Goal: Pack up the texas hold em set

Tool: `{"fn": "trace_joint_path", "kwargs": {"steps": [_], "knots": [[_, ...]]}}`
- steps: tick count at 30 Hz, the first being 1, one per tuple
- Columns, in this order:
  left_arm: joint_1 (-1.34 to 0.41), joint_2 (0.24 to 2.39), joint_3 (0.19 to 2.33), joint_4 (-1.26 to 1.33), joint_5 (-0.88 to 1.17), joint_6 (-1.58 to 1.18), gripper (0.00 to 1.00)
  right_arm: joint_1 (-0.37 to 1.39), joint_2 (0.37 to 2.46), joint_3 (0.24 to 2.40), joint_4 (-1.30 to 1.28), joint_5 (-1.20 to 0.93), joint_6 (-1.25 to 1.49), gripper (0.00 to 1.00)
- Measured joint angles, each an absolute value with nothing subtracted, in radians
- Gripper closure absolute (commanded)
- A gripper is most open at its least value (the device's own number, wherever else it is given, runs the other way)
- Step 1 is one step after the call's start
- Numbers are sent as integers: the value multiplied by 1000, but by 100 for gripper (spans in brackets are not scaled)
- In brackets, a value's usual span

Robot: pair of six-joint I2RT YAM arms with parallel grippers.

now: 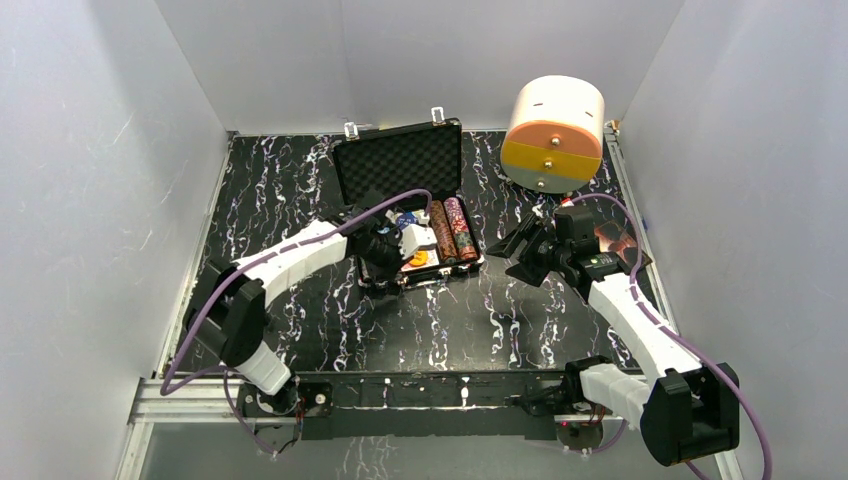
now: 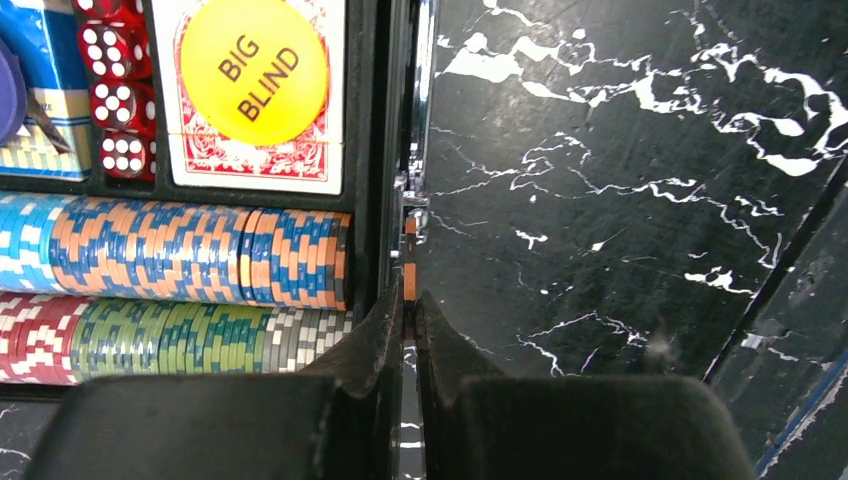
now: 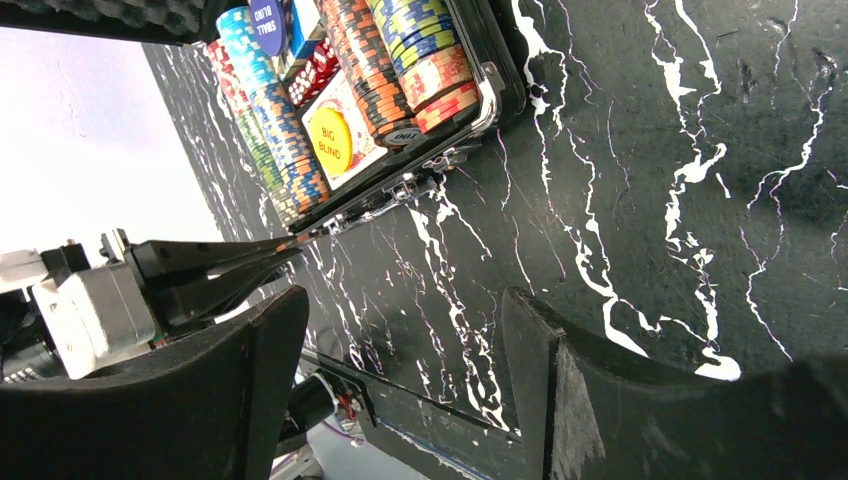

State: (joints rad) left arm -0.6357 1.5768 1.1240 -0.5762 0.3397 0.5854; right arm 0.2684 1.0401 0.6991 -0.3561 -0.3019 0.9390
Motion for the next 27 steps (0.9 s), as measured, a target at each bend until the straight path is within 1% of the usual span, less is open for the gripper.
{"fn": "trace_joint_path", "kwargs": {"steps": [13, 26, 27], "knots": [[-598, 1597, 1145, -581, 287, 604, 100, 268, 1040, 690, -356, -302, 939, 21], [-597, 1611, 1145, -576, 262, 613, 100, 268, 1040, 690, -356, -302, 938, 21], [-597, 1617, 1145, -577, 259, 612, 98, 268, 1040, 690, -355, -302, 938, 21]]}}
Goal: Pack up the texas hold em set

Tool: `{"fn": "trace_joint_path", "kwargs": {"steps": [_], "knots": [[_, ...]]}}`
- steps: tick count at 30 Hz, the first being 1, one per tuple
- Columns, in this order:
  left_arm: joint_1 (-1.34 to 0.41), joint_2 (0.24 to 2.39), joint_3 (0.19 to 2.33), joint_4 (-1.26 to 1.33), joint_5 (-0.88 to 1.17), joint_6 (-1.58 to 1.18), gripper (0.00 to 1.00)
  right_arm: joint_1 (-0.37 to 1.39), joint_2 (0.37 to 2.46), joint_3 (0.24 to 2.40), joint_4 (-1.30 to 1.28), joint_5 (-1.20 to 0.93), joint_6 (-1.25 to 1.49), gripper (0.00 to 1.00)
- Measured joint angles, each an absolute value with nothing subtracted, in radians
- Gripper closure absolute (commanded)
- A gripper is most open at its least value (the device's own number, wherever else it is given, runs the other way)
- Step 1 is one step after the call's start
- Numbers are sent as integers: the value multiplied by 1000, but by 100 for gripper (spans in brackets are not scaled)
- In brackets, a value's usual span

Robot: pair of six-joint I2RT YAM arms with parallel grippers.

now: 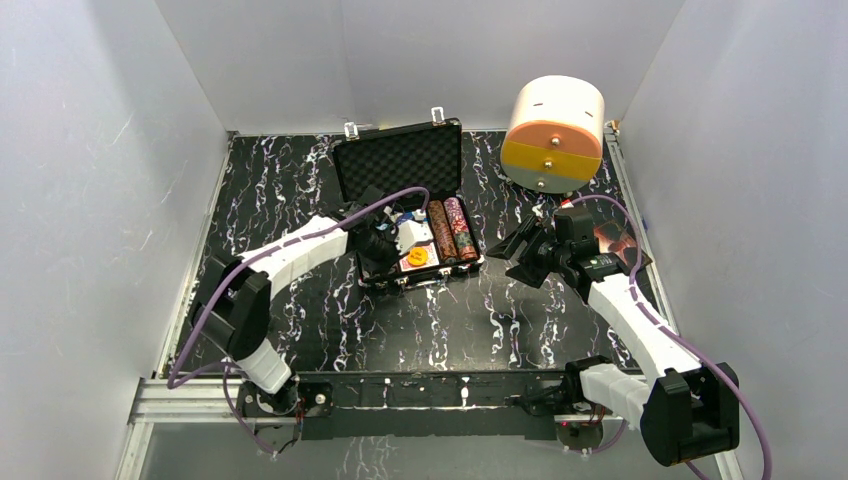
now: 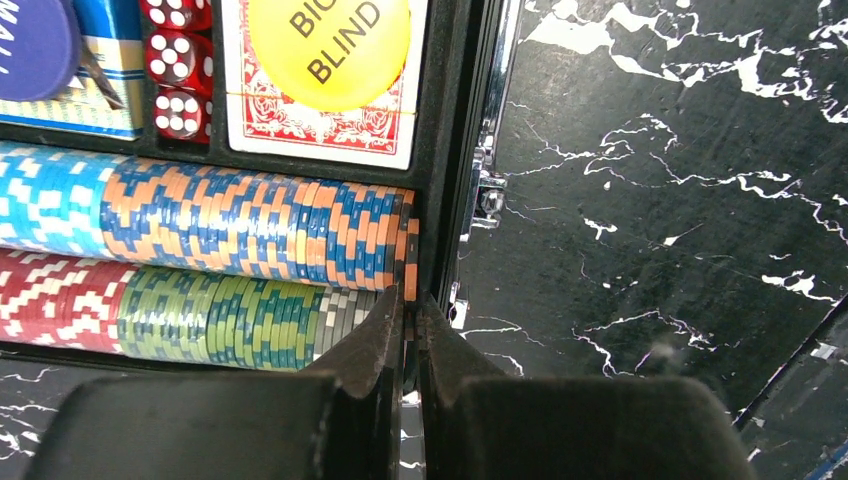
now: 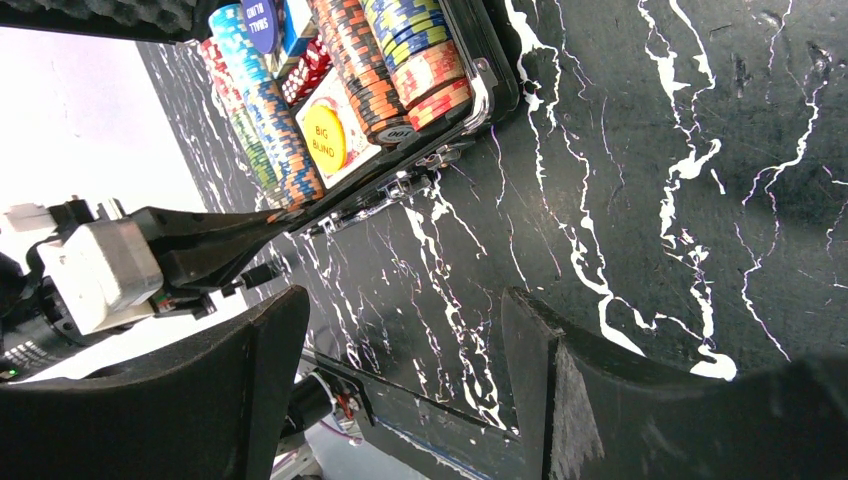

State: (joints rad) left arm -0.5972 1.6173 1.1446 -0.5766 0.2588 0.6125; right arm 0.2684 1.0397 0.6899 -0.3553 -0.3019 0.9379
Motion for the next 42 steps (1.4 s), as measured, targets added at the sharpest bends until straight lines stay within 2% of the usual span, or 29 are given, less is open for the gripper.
{"fn": "trace_joint_path", "kwargs": {"steps": [3, 5, 11, 21, 24, 27, 29, 42], "knots": [[-597, 1641, 1145, -576, 246, 606, 83, 268, 1040, 690, -355, -302, 938, 21], [-597, 1647, 1145, -573, 241, 596, 77, 268, 1040, 690, -355, -302, 937, 21], [-597, 1647, 1145, -558, 231, 562, 68, 268, 1040, 690, -355, -302, 935, 21], [-587, 1620, 1144, -549, 247, 536, 59, 268, 1040, 690, -355, -302, 935, 21], [-578, 1595, 1138, -545, 256, 531, 65, 268, 1040, 690, -354, -303, 935, 21], [-573, 1572, 1129, -535, 262, 529, 80, 268, 1040, 690, -354, -303, 935, 21], [-571, 1566, 1124, -531, 269, 527, 86, 268, 1040, 690, -354, -303, 935, 21], [-571, 1597, 1119, -527, 300, 526, 97, 268, 1040, 689, -346, -302, 935, 21]]}}
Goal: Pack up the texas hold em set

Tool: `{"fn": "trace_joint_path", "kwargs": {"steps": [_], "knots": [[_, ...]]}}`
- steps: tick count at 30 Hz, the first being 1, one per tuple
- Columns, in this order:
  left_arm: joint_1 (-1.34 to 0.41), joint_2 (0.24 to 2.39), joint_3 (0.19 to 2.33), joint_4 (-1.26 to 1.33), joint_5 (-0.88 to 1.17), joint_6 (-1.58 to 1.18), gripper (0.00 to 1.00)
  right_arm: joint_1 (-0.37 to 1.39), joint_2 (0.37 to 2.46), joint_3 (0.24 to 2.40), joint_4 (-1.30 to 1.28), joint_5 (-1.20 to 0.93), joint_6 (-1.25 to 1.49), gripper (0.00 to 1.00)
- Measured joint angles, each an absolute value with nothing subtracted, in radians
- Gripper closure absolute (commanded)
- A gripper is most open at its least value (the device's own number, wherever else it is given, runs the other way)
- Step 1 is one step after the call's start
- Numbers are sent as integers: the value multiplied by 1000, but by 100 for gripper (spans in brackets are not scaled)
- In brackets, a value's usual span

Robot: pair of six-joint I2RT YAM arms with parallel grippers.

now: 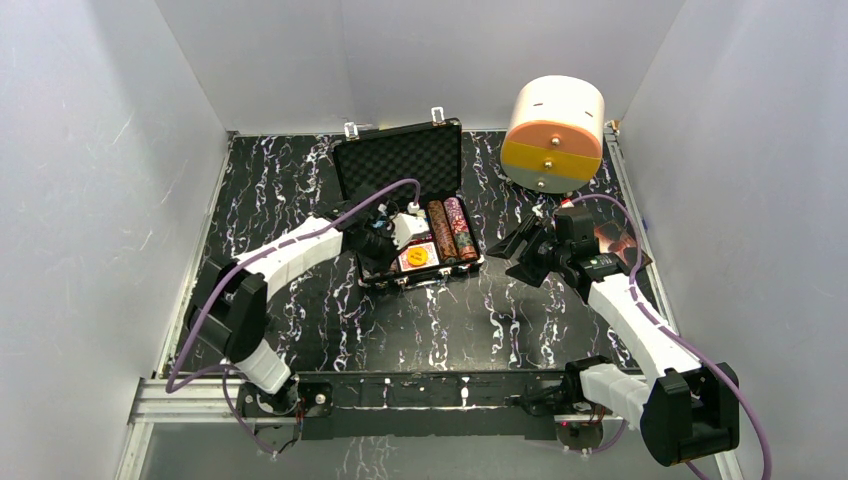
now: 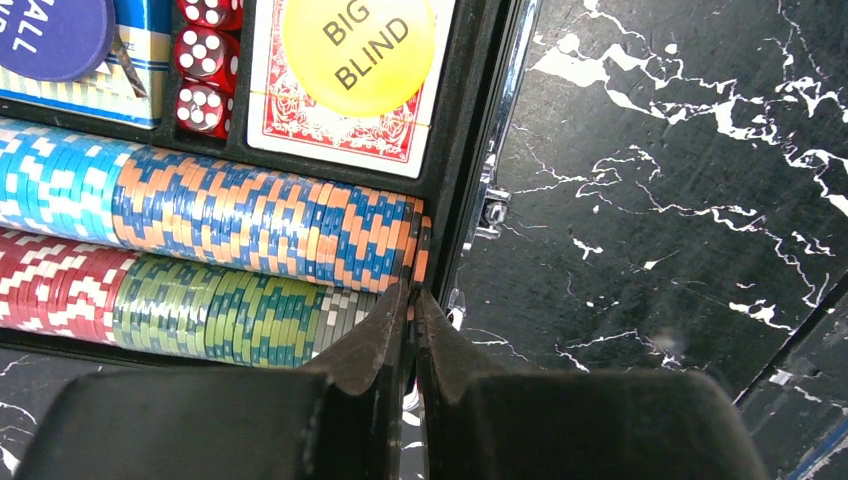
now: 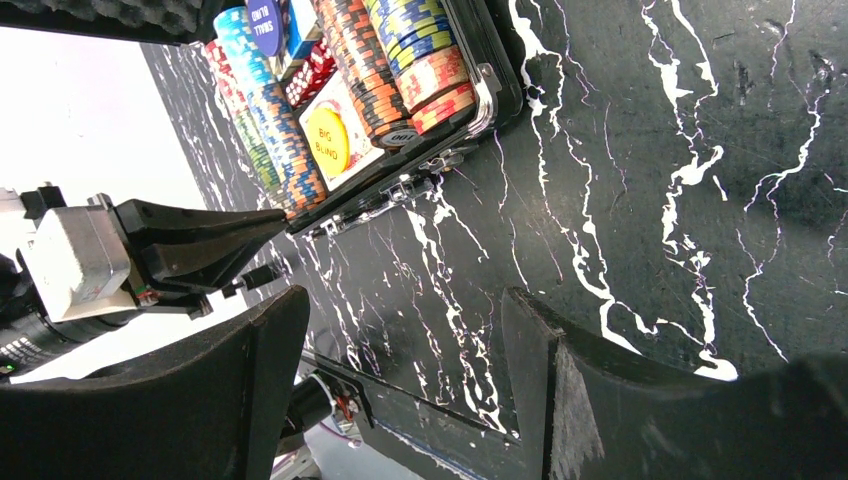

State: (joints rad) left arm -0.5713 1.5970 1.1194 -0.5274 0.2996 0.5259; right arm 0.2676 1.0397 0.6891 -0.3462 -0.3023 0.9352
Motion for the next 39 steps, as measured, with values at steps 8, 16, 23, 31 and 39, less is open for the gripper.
{"fn": "trace_joint_path", "kwargs": {"steps": [8, 16, 23, 31, 39], "knots": [[-571, 1631, 1120, -512, 302, 524, 100, 263, 1040, 689, -340, -302, 935, 21], [-571, 1640, 1124, -511, 307, 523, 100, 262, 1040, 689, -340, -302, 935, 21], [-571, 1643, 1135, -525, 307, 505, 70, 262, 1040, 689, -340, -302, 920, 21], [-535, 1562, 1103, -492, 347, 487, 62, 262, 1040, 689, -340, -302, 910, 21], [-449, 1355, 1032, -273, 284, 329, 10, 261, 1040, 689, -341, -302, 909, 20]]}}
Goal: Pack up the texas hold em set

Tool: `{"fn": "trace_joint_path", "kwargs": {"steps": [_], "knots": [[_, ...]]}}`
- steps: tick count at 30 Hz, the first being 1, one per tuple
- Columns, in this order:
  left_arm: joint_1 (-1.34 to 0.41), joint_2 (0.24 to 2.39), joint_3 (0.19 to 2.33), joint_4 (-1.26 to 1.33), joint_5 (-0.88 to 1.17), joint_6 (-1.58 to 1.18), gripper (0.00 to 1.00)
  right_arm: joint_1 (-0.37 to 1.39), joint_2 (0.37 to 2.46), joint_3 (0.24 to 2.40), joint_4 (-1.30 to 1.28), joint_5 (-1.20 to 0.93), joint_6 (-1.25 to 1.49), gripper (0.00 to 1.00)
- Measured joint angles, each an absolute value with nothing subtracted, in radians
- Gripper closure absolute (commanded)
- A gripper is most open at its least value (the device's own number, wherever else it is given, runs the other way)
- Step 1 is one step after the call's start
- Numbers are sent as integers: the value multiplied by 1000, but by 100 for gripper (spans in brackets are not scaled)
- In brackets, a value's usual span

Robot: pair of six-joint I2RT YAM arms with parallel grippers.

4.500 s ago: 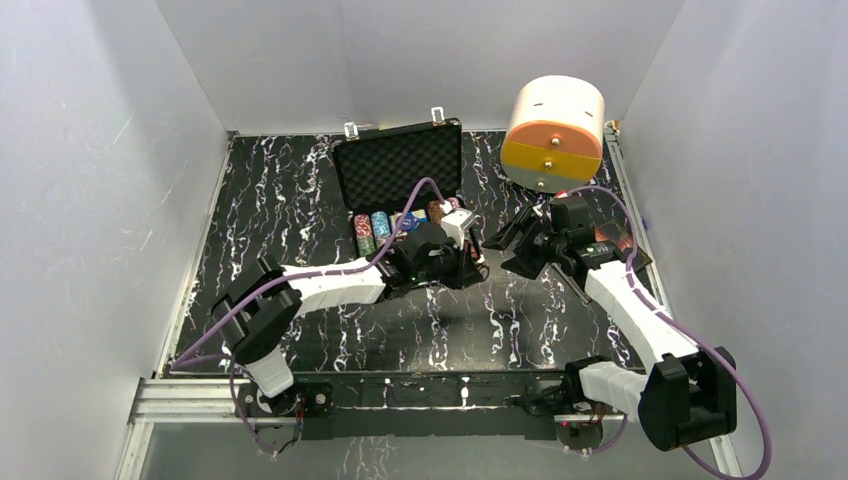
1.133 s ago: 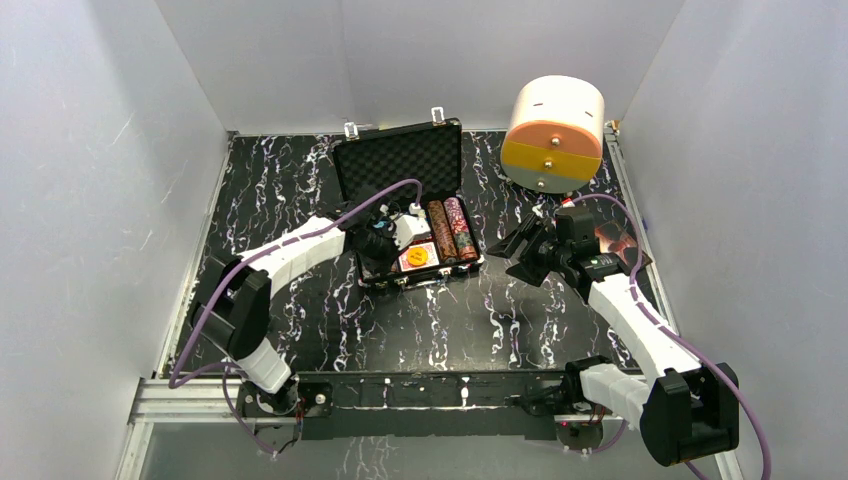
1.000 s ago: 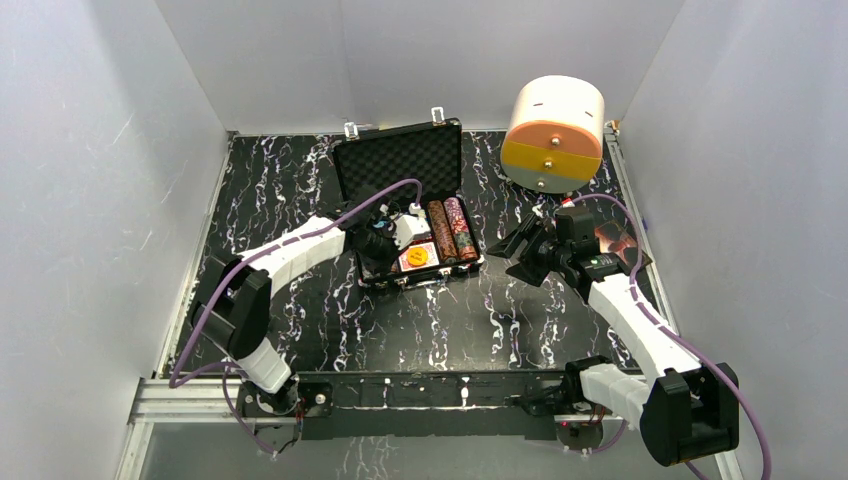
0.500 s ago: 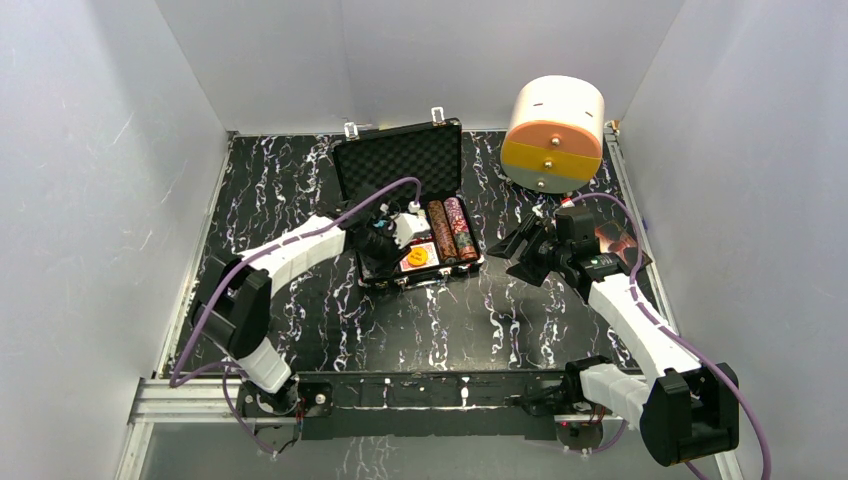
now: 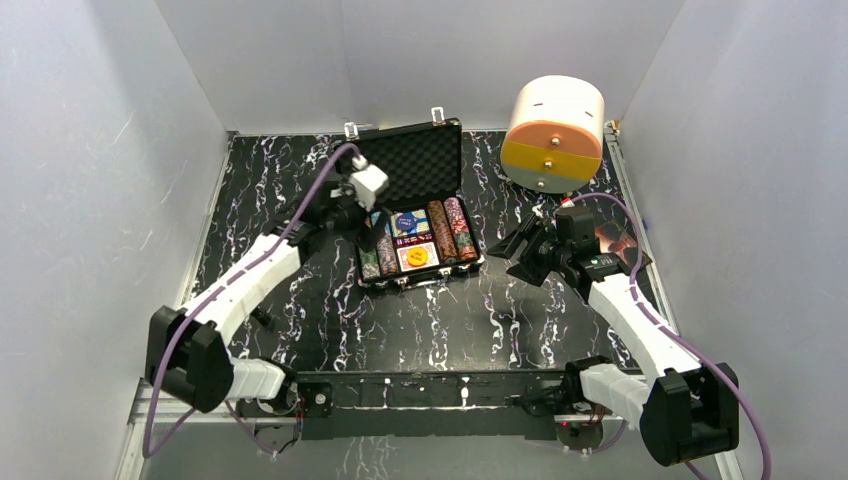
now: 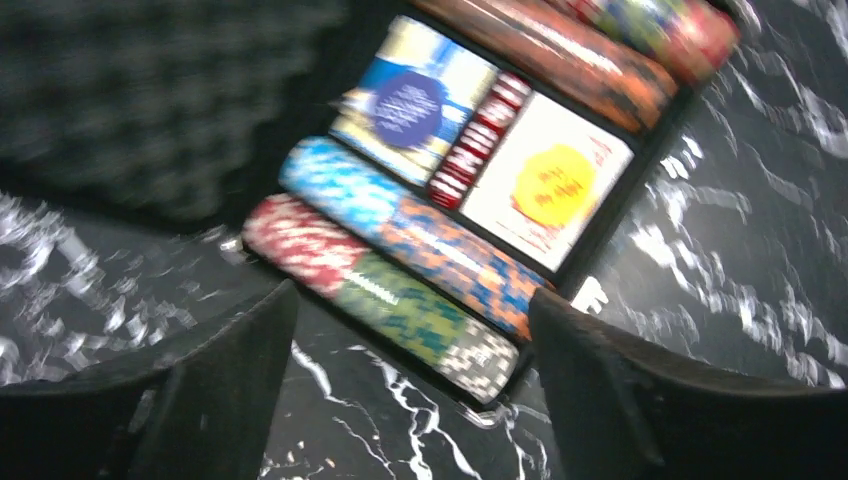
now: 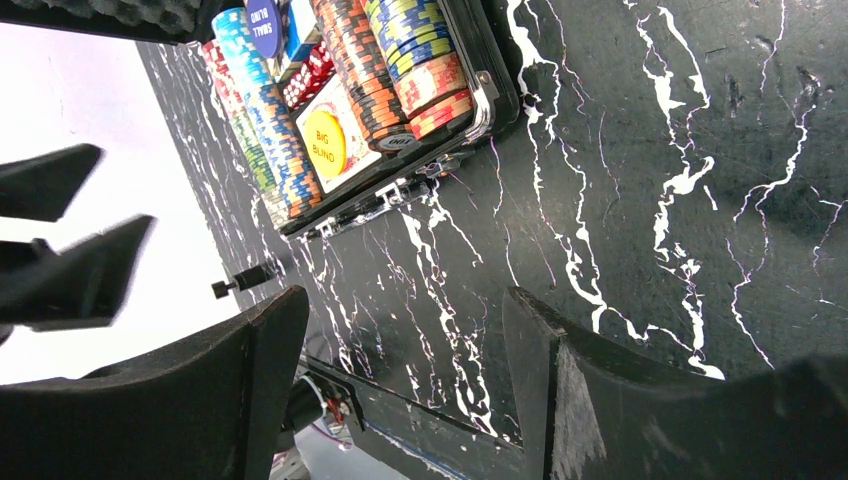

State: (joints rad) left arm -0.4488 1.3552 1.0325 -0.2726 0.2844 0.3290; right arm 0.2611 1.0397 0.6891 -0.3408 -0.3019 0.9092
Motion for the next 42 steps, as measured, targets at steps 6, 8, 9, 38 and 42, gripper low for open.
{"fn": "trace_joint_path", "kwargs": {"steps": [6, 8, 9, 38, 42], "knots": [[-274, 1254, 999, -62, 146, 76, 2, 260, 1040, 689, -344, -302, 904, 20], [-199, 1237, 1000, -9, 155, -5, 2, 257, 1040, 689, -346, -301, 897, 20], [-164, 1234, 1001, 11, 162, -46, 2, 257, 1040, 689, -347, -301, 895, 20], [27, 1750, 1402, 141, 774, -286, 17, 255, 1026, 690, -349, -317, 887, 20], [27, 1784, 1440, 127, 862, -228, 21, 255, 1026, 690, -349, -317, 886, 20]]}}
